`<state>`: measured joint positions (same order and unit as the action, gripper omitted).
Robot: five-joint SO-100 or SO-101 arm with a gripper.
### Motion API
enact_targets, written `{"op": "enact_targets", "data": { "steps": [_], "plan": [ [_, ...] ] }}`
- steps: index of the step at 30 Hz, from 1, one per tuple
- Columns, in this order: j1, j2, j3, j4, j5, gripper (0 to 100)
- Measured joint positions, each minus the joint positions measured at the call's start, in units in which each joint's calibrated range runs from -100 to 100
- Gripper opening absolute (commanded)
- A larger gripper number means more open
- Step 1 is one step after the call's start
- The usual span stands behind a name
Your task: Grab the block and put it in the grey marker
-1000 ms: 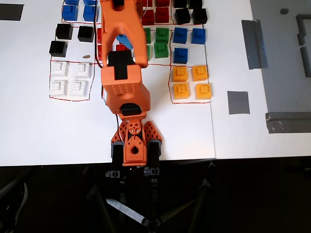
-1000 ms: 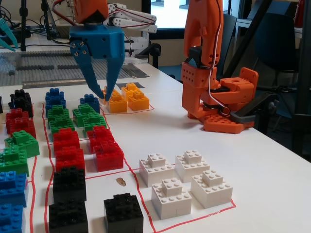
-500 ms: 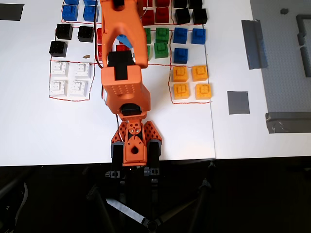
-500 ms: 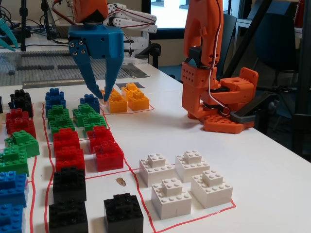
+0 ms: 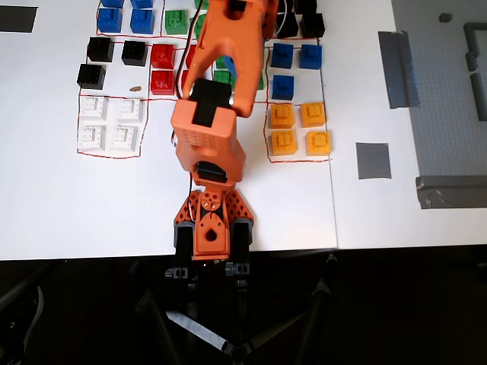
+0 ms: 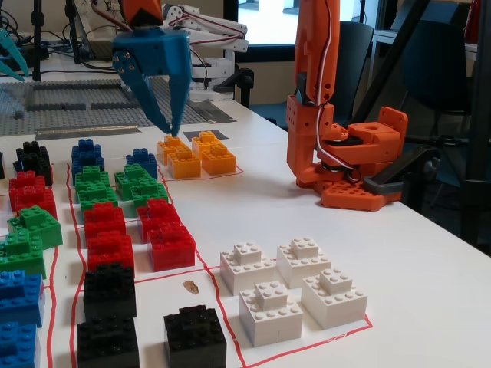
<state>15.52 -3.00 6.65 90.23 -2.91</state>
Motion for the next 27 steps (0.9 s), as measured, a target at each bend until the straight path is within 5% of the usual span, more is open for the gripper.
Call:
{"op": "enact_targets", "data": {
  "steps": [14,22,27],
  "plan": [
    [7.4,0.0,-5.1,0.3,11.7,1],
    [8.5,0.0,-5.1,0.6,13.0,21],
    [8.4,0.4,-5.0,0.5,13.9,24]
  ]
}}
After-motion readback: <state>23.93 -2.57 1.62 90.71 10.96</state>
